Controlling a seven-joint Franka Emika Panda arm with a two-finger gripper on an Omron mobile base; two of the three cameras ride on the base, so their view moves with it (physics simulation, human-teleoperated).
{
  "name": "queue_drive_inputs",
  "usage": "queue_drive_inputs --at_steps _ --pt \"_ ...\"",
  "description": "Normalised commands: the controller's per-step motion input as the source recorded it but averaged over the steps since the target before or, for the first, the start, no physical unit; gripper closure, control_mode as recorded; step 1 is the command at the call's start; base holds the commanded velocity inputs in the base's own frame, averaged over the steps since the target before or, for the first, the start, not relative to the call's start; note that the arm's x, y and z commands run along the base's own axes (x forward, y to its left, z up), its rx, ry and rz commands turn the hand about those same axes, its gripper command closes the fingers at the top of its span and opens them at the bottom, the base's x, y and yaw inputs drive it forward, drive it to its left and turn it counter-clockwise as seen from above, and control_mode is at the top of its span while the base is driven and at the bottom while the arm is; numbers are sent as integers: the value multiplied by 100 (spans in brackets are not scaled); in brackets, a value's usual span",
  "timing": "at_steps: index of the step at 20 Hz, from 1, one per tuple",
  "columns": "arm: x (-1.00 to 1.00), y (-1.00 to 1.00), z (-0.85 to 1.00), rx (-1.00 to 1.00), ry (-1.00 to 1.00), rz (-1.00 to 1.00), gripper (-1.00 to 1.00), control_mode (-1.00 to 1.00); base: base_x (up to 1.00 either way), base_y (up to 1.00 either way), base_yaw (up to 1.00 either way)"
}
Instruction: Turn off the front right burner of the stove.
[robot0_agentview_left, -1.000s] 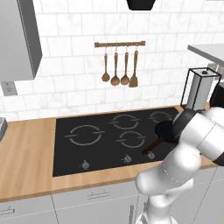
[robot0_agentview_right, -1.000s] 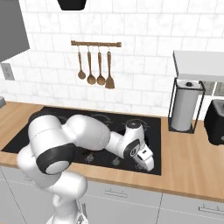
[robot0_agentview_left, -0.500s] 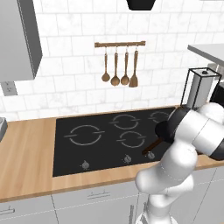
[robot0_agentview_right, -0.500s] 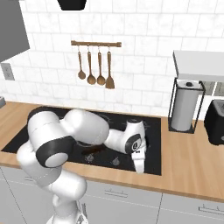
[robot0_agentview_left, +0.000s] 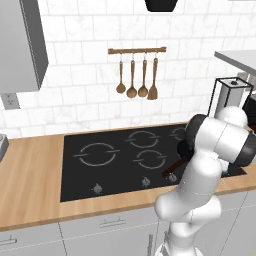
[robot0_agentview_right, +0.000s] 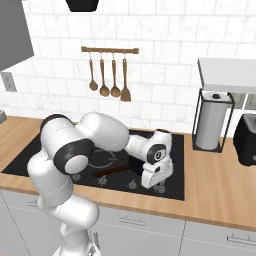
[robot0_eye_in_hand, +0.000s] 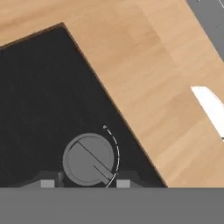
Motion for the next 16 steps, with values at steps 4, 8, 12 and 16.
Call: queue_drive_inputs --at_steps 4,8,12,16 --pt "0 0 0 0 1 -100 100 -100 0 0 0" --pt "0 0 0 0 0 -100 100 -100 0 0 0" --pt "0 0 -2 0 0 -100 100 -100 0 0 0" --pt "0 0 -3 0 0 -100 100 -100 0 0 0"
